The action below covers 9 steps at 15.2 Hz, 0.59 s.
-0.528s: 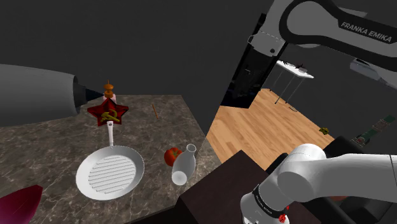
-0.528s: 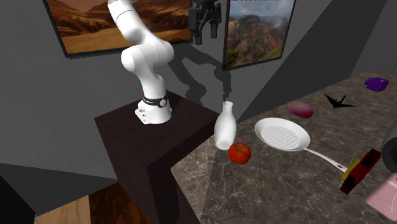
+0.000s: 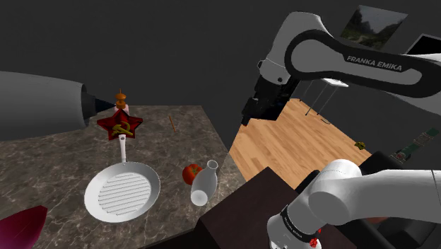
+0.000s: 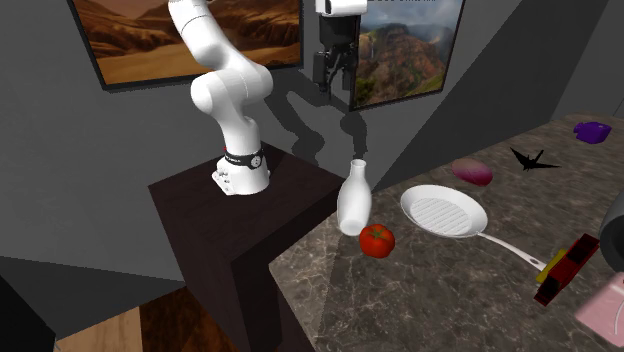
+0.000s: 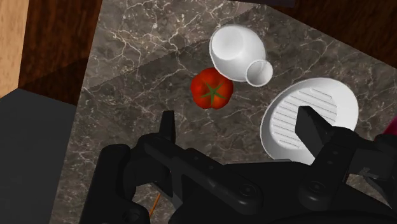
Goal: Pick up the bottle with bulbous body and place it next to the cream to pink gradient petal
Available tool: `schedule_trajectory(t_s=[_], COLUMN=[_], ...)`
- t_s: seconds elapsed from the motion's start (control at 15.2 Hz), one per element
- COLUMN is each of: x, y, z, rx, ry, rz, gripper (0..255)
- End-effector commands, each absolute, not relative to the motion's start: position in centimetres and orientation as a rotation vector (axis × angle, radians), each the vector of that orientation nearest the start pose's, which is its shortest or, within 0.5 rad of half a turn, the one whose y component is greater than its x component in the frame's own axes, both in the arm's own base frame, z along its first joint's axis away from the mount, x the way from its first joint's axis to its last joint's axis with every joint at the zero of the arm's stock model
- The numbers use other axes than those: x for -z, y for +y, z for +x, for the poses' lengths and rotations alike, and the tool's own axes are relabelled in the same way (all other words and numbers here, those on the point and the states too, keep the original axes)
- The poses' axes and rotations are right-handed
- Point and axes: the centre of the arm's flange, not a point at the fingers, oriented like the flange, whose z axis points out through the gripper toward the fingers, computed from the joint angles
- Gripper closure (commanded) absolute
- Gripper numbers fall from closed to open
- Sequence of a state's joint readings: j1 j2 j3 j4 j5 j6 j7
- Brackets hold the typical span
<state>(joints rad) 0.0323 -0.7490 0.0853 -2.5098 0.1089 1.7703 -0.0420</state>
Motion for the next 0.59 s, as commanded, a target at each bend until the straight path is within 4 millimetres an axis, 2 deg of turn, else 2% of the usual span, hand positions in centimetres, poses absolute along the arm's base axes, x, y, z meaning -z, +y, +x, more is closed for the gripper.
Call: schedule_trajectory(t_s=[0.0, 0.53], x=[-49.9, -40.3], y=[6.1, 10.8], z=[32.7, 34.0], rx=[0.009, -0.012], ry=[-0.171, -0.144], rz=[-3.091, -3.107], gripper=[0, 0])
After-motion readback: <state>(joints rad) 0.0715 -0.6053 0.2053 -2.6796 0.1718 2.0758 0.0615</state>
